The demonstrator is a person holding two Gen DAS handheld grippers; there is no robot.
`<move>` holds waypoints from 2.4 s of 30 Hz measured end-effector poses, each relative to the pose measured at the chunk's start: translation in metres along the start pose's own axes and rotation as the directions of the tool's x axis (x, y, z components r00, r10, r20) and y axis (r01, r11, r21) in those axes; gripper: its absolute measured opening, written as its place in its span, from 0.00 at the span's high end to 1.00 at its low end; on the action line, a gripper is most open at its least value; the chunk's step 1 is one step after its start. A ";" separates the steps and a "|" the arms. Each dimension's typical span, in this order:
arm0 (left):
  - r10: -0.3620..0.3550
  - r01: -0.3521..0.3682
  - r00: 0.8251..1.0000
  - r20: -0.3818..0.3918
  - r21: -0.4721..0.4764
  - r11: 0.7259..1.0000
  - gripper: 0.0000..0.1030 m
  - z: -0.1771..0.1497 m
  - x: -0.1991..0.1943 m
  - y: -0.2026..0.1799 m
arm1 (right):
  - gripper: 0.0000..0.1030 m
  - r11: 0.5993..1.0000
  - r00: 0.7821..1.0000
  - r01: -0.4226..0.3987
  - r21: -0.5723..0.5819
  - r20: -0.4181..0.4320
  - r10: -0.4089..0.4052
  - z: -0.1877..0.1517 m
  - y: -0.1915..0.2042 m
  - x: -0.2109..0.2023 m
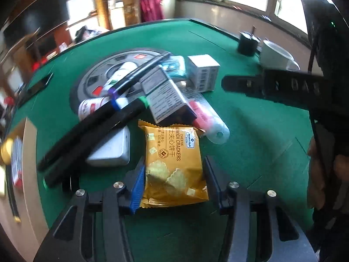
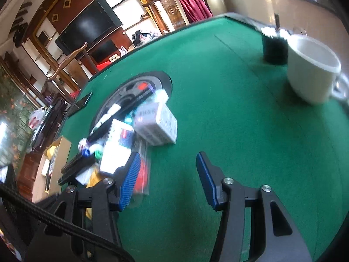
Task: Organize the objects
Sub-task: 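Grasp the yellow cracker packet with the left gripper while the right gripper grasps a white medicine box, then carry the cracker packet and white box into the cardboard box and open both grippers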
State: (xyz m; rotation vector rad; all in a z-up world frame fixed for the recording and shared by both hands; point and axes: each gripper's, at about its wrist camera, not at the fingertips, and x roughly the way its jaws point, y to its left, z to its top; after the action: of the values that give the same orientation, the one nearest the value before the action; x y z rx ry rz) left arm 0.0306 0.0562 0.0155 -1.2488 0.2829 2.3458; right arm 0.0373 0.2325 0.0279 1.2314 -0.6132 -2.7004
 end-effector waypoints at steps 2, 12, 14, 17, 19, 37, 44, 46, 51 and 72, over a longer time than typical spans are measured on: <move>-0.016 0.017 1.000 0.007 -0.063 0.998 0.60 -0.002 -0.003 0.007 | 0.50 0.999 0.999 0.028 -0.031 0.018 -0.028 0.008 0.010 0.001; -0.007 0.007 1.000 0.001 -0.122 0.993 0.57 -0.005 -0.001 0.016 | 0.49 0.969 0.980 0.199 -0.145 0.025 -0.198 0.023 0.043 0.038; 0.002 0.000 1.000 0.013 -0.118 0.993 0.58 -0.005 0.000 0.013 | 0.67 0.972 0.982 0.185 -0.142 0.006 -0.186 0.021 0.035 0.041; 0.005 -0.001 1.000 0.029 -0.138 0.990 0.62 -0.005 0.000 0.013 | 0.70 0.971 0.980 0.194 -0.138 0.057 -0.188 0.020 0.027 0.029; -0.005 0.011 0.999 0.036 -0.163 0.987 0.63 -0.006 -0.002 0.015 | 0.70 0.973 0.981 0.187 -0.134 0.074 -0.178 0.018 0.023 0.024; -0.015 0.039 0.994 0.112 -0.208 0.977 0.63 -0.013 -0.045 0.014 | 0.70 0.990 0.983 0.090 -0.108 0.170 -0.071 0.023 0.028 -0.007; -0.014 0.044 0.990 0.139 -0.217 0.975 0.63 -0.015 -0.063 0.012 | 0.70 0.987 0.980 0.085 -0.135 0.189 -0.058 0.019 0.035 -0.012; -0.018 0.051 0.989 0.148 -0.221 0.974 0.63 -0.016 -0.067 0.013 | 0.70 0.985 0.979 0.088 -0.146 0.195 -0.059 0.017 0.036 -0.014; -0.016 0.056 0.985 0.173 -0.233 0.971 0.63 -0.015 -0.079 0.020 | 0.70 0.981 0.979 0.092 -0.168 0.198 -0.058 0.009 0.041 -0.017; -0.012 0.100 0.965 0.262 -0.327 0.940 0.63 -0.033 -0.118 0.076 | 0.69 0.973 0.984 0.055 -0.226 0.175 -0.015 -0.016 0.079 -0.029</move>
State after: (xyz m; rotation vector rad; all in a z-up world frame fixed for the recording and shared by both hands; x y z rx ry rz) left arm 0.0742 -0.0587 0.0915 -1.0592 -0.2497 2.5425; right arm 0.0630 0.1633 0.0703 0.9684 -0.2847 -2.8293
